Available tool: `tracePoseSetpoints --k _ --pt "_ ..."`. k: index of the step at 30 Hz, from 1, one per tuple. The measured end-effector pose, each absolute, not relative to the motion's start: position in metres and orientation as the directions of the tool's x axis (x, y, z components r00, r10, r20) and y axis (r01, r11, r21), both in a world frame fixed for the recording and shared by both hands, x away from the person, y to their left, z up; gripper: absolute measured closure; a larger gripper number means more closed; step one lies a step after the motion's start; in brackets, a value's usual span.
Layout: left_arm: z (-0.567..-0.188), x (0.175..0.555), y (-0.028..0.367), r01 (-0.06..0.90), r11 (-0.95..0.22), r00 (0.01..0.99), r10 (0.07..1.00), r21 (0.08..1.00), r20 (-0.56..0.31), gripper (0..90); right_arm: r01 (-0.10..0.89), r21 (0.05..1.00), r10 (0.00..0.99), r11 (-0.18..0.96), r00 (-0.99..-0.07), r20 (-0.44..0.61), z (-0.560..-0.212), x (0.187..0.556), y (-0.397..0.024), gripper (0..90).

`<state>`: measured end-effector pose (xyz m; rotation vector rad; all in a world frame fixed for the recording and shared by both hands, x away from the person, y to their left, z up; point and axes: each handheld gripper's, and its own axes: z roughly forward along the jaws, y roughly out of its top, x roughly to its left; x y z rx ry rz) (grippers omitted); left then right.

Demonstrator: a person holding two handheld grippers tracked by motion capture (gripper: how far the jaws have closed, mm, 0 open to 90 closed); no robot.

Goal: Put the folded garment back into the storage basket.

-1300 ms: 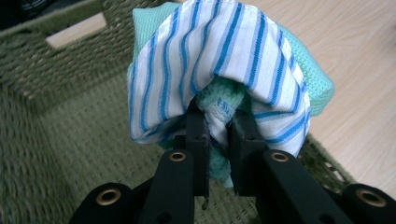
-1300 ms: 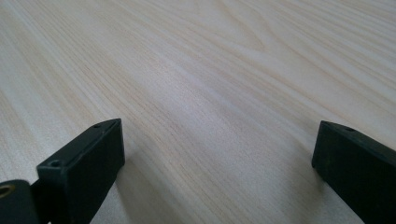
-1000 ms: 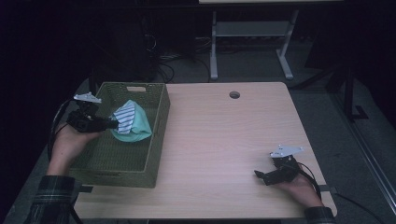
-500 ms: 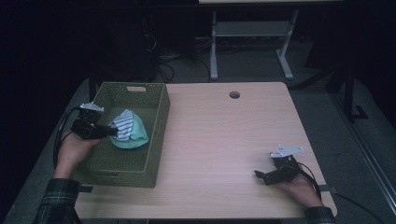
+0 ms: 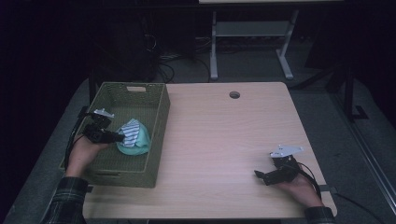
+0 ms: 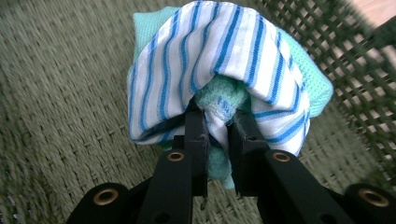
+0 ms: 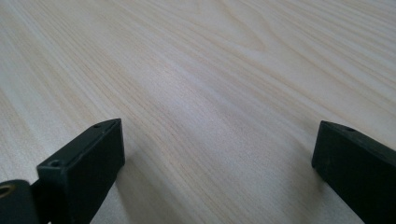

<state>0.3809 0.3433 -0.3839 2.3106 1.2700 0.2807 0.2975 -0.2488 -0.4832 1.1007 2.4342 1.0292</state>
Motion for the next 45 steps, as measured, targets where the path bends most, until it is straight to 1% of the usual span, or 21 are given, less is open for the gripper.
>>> tracePoseSetpoints --k 7,13,17,21,23,30,35,42,45 --pt "-0.398 0.385 0.343 0.753 -0.457 0.545 0.837 0.473 -0.059 77.3 0.541 0.705 0.738 0.459 -0.674 0.037 -0.483 0.297 -0.249 2.2" --pt "-0.408 0.387 0.343 0.767 -0.483 0.552 0.833 0.423 -0.05 75.8 0.54 0.704 0.737 0.46 -0.675 0.036 -0.483 0.297 -0.249 2.2" --pt "-0.414 0.389 0.342 0.783 -0.503 0.549 0.835 0.366 -0.029 72.8 0.542 0.704 0.738 0.46 -0.674 0.038 -0.483 0.297 -0.249 2.2" --pt "-0.419 0.39 0.341 0.795 -0.506 0.543 0.84 0.335 -0.019 69.2 0.542 0.704 0.737 0.459 -0.674 0.038 -0.483 0.297 -0.249 2.2" --pt "-0.418 0.391 0.341 0.796 -0.503 0.54 0.842 0.337 -0.016 65.9 0.542 0.704 0.738 0.459 -0.674 0.038 -0.483 0.297 -0.249 2.2" --pt "-0.406 0.388 0.349 0.798 -0.457 0.51 0.859 0.393 -0.036 48.9 0.542 0.704 0.738 0.459 -0.674 0.038 -0.483 0.297 -0.249 2.2" --pt "-0.393 0.385 0.352 0.787 -0.438 0.502 0.864 0.435 -0.038 40.3 0.541 0.704 0.737 0.46 -0.675 0.037 -0.483 0.297 -0.249 2.2" --pt "-0.375 0.38 0.349 0.753 -0.398 0.501 0.863 0.524 -0.064 27.0 0.541 0.704 0.737 0.46 -0.675 0.037 -0.483 0.297 -0.249 2.2" --pt "-0.368 0.378 0.343 0.736 -0.396 0.511 0.857 0.549 -0.067 24.5 0.542 0.704 0.737 0.46 -0.674 0.038 -0.483 0.297 -0.249 2.2"
